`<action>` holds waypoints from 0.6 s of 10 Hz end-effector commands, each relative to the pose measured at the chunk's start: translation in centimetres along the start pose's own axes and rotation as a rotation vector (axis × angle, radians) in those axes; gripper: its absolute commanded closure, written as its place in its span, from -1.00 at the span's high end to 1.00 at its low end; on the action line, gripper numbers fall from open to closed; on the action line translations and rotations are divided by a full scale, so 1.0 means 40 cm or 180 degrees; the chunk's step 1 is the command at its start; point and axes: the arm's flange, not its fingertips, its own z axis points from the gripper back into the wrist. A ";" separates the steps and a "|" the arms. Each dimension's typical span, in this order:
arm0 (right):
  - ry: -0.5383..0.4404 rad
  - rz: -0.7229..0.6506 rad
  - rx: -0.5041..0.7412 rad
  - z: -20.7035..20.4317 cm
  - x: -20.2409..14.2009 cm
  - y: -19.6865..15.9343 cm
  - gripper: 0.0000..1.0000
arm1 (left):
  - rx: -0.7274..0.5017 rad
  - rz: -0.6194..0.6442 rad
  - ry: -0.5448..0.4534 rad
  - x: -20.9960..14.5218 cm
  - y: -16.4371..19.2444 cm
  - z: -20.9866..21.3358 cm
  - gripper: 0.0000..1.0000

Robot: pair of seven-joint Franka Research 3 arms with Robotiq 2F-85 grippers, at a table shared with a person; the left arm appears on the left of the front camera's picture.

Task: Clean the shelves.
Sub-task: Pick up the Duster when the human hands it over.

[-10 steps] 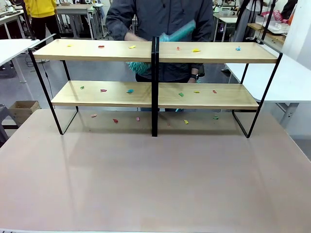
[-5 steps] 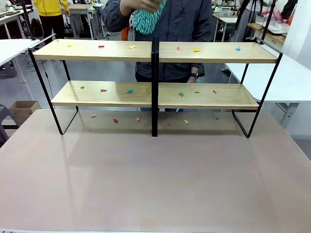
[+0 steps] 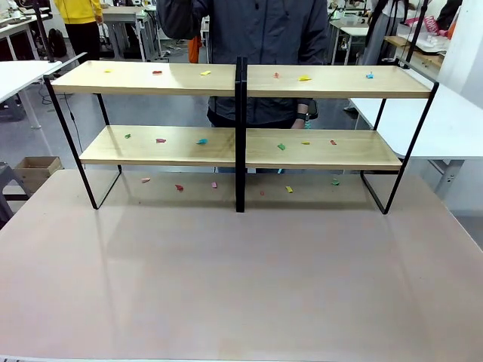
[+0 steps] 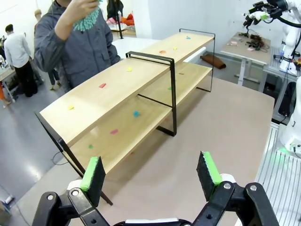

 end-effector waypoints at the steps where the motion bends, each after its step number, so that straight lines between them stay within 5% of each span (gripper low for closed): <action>1: -0.0083 -0.0234 -0.0112 0.021 -0.002 -0.010 1.00 | -0.0028 -0.0050 -0.0013 0.001 -0.005 0.004 1.00; 6: -0.0055 -0.0296 -0.0152 0.039 -0.022 -0.043 1.00 | -0.0028 -0.0050 -0.0013 0.001 -0.005 0.004 1.00</action>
